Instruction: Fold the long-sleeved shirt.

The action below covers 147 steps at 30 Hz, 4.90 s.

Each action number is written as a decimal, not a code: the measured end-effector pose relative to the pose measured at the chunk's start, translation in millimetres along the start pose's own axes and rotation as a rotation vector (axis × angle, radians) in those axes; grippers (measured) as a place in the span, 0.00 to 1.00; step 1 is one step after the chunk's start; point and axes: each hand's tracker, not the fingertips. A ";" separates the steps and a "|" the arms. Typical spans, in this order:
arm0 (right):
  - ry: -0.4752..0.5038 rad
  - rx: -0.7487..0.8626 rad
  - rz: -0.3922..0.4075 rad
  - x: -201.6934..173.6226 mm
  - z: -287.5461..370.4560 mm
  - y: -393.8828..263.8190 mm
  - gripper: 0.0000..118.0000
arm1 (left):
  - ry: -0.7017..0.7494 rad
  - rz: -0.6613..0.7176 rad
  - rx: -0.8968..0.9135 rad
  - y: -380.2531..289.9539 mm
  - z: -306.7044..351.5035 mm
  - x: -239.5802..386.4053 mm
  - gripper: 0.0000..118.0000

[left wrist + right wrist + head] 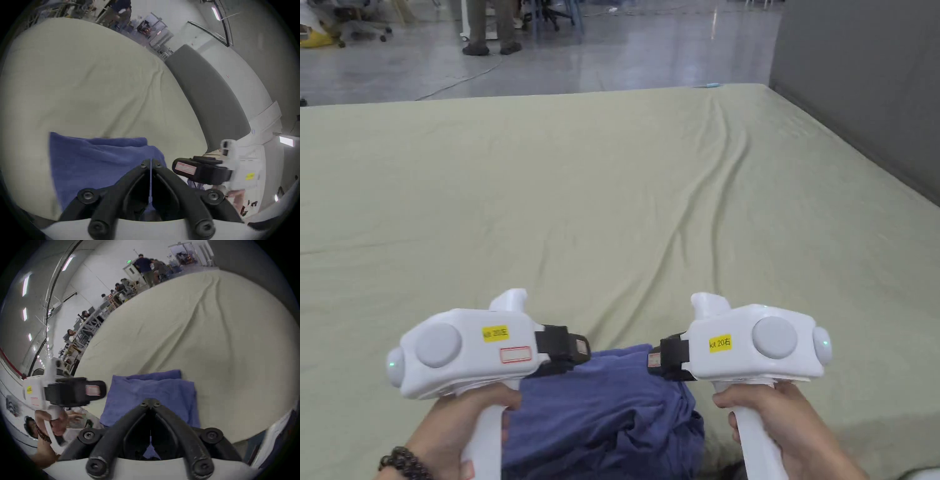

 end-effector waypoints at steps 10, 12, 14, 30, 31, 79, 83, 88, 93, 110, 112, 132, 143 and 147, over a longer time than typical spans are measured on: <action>0.018 -0.101 -0.118 43.9 -39.9 -20.1 0.00 | 0.132 0.188 -0.003 -17.7 10.9 -85.4 1.00; 0.016 -0.107 -0.123 44.7 -38.4 -19.7 0.00 | 0.136 0.213 -0.007 -20.1 5.8 -96.7 1.00; 0.010 -0.106 -0.112 41.9 -39.0 -20.3 0.00 | 0.106 0.276 -0.031 -18.1 -6.8 -110.2 1.00; -0.026 -0.107 -0.081 32.6 -39.7 -20.3 0.00 | 0.045 0.100 -0.094 -39.0 -29.1 -101.6 0.01; -0.026 -0.106 -0.082 32.3 -39.4 -20.6 0.00 | 0.075 0.107 -0.114 -38.7 -31.7 -101.7 0.03; 0.015 0.218 0.510 -330.6 -127.5 24.1 0.00 | 0.546 -0.151 0.417 44.7 287.1 -220.0 0.00; -0.094 0.389 0.501 -275.7 -42.9 43.7 0.00 | 0.400 -0.231 0.569 53.6 252.0 -115.4 0.00; -0.264 0.626 0.514 -214.2 49.9 47.2 0.00 | 0.431 -0.396 0.785 50.5 204.2 6.9 0.00; -0.392 0.847 0.517 -158.6 108.8 34.0 0.00 | 0.523 -0.576 0.951 23.0 145.5 63.4 0.00; -0.510 0.999 0.501 -89.9 98.2 -44.6 0.00 | 0.599 -0.612 0.935 -81.0 69.4 70.6 0.00; -0.507 0.999 0.503 -88.3 98.9 -43.6 0.00 | 0.590 -0.611 0.911 -82.2 65.6 64.9 0.00; -0.542 0.941 0.468 -73.2 88.9 -39.2 1.00 | 0.564 -0.561 0.882 -70.8 58.2 67.4 0.79; -0.580 0.991 0.492 -70.7 89.9 -42.1 1.00 | 0.581 -0.614 0.941 -75.0 54.9 64.6 1.00; -0.567 0.985 0.485 -70.2 94.1 -41.5 1.00 | 0.589 -0.626 0.937 -75.9 55.7 64.0 1.00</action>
